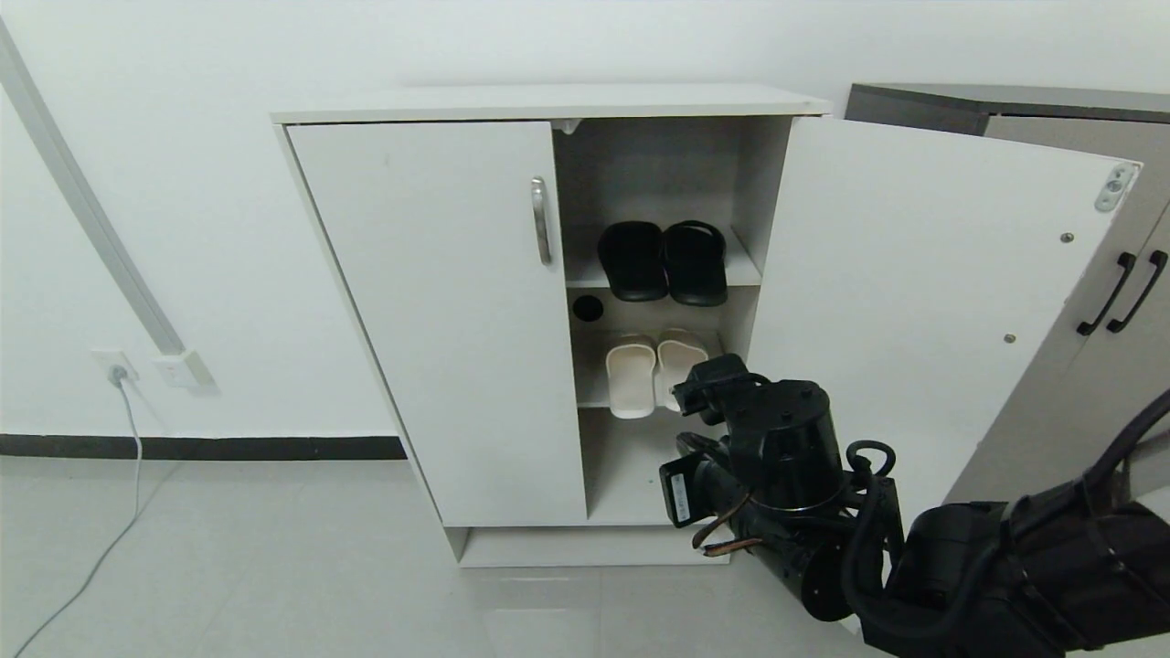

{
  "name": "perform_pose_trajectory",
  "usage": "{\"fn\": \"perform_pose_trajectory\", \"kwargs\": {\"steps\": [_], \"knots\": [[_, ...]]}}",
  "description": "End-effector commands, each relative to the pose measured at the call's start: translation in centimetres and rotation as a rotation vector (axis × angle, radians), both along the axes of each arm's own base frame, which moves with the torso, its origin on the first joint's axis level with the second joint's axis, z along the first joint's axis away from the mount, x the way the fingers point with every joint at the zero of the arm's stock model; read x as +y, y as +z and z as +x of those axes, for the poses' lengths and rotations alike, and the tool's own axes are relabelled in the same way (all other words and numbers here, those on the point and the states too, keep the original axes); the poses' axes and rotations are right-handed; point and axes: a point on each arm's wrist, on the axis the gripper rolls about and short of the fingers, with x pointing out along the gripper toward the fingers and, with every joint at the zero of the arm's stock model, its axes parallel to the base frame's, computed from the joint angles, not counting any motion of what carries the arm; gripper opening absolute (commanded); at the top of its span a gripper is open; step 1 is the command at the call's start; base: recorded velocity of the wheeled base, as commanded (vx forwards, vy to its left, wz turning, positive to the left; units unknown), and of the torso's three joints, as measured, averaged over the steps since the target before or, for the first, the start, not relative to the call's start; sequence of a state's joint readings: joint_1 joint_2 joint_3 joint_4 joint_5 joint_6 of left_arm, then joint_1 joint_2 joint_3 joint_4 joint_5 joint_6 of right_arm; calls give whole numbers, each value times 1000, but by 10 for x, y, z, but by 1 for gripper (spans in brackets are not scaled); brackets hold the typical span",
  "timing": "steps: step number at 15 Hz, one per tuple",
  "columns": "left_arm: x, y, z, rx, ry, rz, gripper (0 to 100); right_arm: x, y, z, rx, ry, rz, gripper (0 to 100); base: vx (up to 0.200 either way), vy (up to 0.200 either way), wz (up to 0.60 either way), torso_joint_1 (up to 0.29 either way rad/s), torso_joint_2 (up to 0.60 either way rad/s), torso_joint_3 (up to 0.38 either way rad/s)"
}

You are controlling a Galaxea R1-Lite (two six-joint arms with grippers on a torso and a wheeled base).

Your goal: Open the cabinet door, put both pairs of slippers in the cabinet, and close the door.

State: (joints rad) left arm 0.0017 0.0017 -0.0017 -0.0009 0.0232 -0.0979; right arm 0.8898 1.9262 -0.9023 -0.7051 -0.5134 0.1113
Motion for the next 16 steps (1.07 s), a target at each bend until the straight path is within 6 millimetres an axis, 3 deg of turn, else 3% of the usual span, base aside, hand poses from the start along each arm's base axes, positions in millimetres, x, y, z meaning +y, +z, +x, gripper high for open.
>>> {"fn": "perform_pose_trajectory", "kwargs": {"steps": [1, 8, 16], "knots": [[0, 0, 0, -1, 0, 0, 0, 1, -2, -1, 4, 4, -6, 0, 0, 0, 0, -2, -66, -51], [0, 0, 0, -1, 0, -5, 0, 3, -4, -1, 7, 8, -12, 0, 0, 0, 0, 25, -357, -336], [0, 0, 0, -1, 0, -3, 0, 2, -5, -1, 8, 6, -13, 0, 0, 0, 0, 129, -464, -336]]}}
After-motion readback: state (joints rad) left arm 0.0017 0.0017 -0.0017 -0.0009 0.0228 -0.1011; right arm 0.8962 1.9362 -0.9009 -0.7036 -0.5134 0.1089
